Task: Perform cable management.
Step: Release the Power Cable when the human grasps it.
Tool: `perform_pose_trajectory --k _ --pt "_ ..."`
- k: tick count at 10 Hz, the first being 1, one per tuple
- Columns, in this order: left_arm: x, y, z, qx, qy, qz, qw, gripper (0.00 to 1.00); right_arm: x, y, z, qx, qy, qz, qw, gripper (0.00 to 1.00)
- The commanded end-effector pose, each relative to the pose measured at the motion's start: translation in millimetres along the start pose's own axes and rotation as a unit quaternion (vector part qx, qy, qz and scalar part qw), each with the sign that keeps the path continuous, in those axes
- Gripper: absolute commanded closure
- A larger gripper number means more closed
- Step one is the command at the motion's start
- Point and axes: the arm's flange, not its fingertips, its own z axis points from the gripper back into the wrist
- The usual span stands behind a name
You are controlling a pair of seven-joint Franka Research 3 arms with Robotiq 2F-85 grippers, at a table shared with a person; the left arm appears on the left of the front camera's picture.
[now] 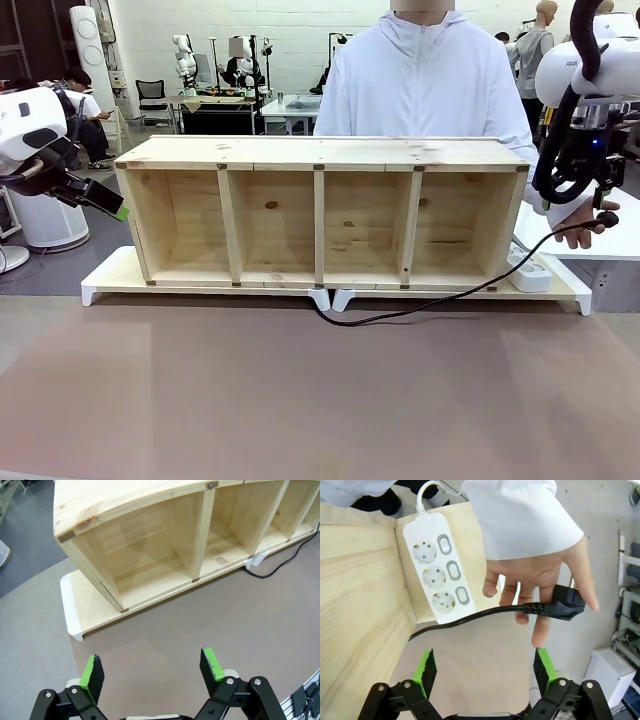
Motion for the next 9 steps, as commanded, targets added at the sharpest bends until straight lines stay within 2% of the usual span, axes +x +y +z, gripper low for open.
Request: perform_pose_trajectory --k 1,9 --pt "0.1 -0.3 -0.5 -0.002 0.001 0.009 1.000 0.00 -0.3 0.1 -0.9 0.001 0.002 -0.001 1.000 0.00" --pt "0.1 -0.3 -0.5 -0.002 0.001 0.009 1.000 0.00 -0.3 0.1 -0.9 0.001 0.002 -0.001 1.000 0.00"
